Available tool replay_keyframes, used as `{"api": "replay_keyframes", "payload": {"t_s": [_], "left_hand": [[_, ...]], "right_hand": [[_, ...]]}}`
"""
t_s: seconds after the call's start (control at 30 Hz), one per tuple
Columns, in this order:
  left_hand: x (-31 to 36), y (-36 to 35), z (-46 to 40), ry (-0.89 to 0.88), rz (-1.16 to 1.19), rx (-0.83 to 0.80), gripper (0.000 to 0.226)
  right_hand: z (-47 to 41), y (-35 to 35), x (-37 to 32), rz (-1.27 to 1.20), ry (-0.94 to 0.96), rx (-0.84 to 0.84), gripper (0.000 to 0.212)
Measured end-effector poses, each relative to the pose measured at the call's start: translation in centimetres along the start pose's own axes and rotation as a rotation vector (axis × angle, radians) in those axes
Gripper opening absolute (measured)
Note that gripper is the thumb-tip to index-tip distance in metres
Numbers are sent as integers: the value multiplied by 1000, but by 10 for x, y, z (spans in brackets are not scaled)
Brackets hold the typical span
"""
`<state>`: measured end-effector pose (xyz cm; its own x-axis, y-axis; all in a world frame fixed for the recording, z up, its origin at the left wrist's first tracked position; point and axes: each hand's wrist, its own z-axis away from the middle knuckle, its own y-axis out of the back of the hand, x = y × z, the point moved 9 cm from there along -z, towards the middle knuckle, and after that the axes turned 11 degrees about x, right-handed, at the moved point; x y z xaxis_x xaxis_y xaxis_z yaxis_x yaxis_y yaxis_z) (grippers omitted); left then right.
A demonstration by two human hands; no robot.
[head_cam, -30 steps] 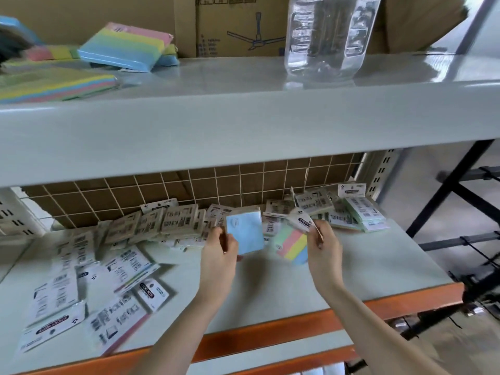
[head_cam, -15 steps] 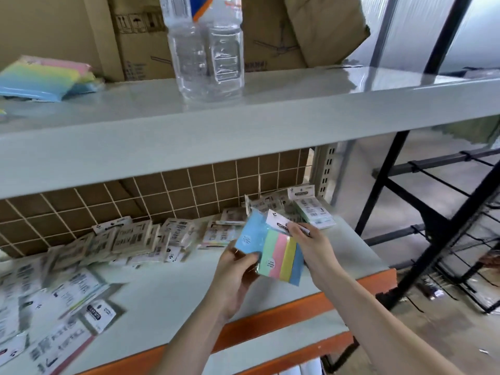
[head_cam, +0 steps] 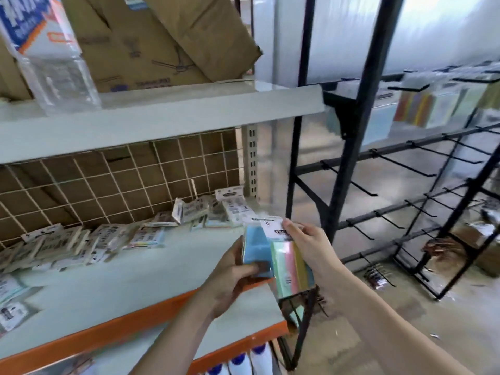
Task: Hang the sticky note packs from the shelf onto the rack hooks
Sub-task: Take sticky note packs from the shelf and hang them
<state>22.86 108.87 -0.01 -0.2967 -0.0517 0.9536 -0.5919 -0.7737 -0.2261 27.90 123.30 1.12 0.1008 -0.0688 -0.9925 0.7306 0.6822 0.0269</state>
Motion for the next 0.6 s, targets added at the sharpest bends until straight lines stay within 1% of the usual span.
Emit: {"api": "replay_keyframes", "payload": {"t_s": [0.07, 0.1, 0.2, 0.23, 0.3, 0.43, 0.6], "left_hand": [[2, -30, 1, 39, 17, -9, 29], [3, -44, 1, 55, -15, 10, 25], [11, -91, -3, 21, -202, 48, 45], [13, -104, -5, 8, -224, 66, 52], [15, -127, -9, -24, -239, 113, 57], [19, -168, -20, -84, -256, 168, 51], [31, -214, -43, -177, -300, 195, 33]], "right_hand": [[6, 30, -13, 18, 89, 9, 37], [9, 44, -19, 27, 124, 16, 37], [13, 83, -37, 55, 215, 76, 30], [12, 97, -43, 60, 238, 112, 31], [10, 123, -54, 67, 297, 166, 33], [2, 166, -63, 78, 351, 233, 31], [-23, 225, -68, 19, 313, 375, 40]]}}
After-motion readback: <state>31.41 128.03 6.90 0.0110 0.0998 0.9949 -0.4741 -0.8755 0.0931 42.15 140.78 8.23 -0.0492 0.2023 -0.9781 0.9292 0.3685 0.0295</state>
